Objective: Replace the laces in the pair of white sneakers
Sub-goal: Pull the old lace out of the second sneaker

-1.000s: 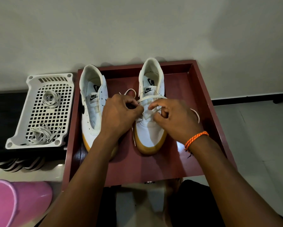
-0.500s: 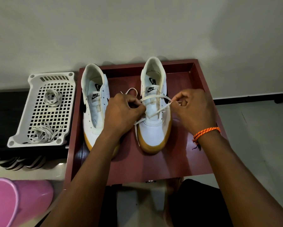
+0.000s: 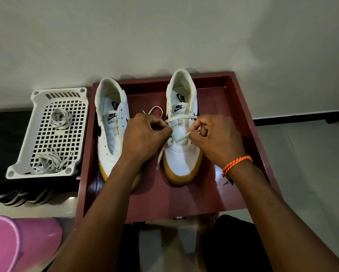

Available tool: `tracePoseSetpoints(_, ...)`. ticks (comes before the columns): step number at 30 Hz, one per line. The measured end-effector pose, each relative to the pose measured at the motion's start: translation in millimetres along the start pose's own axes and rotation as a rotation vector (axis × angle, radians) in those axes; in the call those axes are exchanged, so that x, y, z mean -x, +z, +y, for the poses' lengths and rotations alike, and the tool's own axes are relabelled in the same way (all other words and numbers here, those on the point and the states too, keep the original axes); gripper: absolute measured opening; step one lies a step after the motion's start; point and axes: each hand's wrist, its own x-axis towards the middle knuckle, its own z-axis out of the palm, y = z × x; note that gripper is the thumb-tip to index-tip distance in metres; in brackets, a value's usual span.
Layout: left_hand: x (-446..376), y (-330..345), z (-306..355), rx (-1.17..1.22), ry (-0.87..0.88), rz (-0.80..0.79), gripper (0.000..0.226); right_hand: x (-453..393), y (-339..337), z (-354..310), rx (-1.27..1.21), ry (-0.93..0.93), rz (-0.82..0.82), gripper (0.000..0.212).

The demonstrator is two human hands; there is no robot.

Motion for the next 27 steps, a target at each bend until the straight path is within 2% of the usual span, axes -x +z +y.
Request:
tracePoseSetpoints(3,-0.2,0.1,0.0,-0.004,0.001,0.008,0.015,-4.8,-8.6,7.8,-0.021,0.089,0.198,0.007)
tracePoseSetpoints(5,0.0,0.2,0.3,-0.004,-0.002,0.006,0.015,-6.1,-11.4,10.5,-0.061,0.100,0.258,0.005)
tracePoseSetpoints(6,0.0,0.3,0.5,-0.004,-0.002,0.005,0.014,-6.0,-11.3,10.2,-0.094,0.079,0.227,0.007)
tracePoseSetpoints(8,0.2,0.1,0.4,-0.003,0.002,0.004,0.014,-3.1,-8.5,6.7,-0.147,0.003,0.061,0.014)
tracePoseSetpoints(11,-0.1,-0.3,-0.6,0.001,0.007,0.002,0.014,3.4,2.8,1.6,-0.092,-0.056,-0.118,0.020)
tracePoseSetpoints(17,0.6,0.0,1.1,-0.011,0.005,0.008,0.014,8.5,15.4,-3.1,0.042,-0.113,-0.147,0.003)
tracePoseSetpoints(20,1.0,0.8,1.7,-0.021,0.010,0.008,0.015,6.6,7.7,-5.1,0.097,-0.035,-0.041,0.009)
tracePoseSetpoints(24,0.3,1.5,0.9,-0.030,0.014,0.020,0.016,3.5,-0.3,-4.5,0.209,0.076,0.217,0.011)
tracePoseSetpoints(27,0.0,2.0,-0.6,-0.026,0.012,0.013,0.011,3.7,1.7,-0.8,0.176,0.108,0.391,0.009)
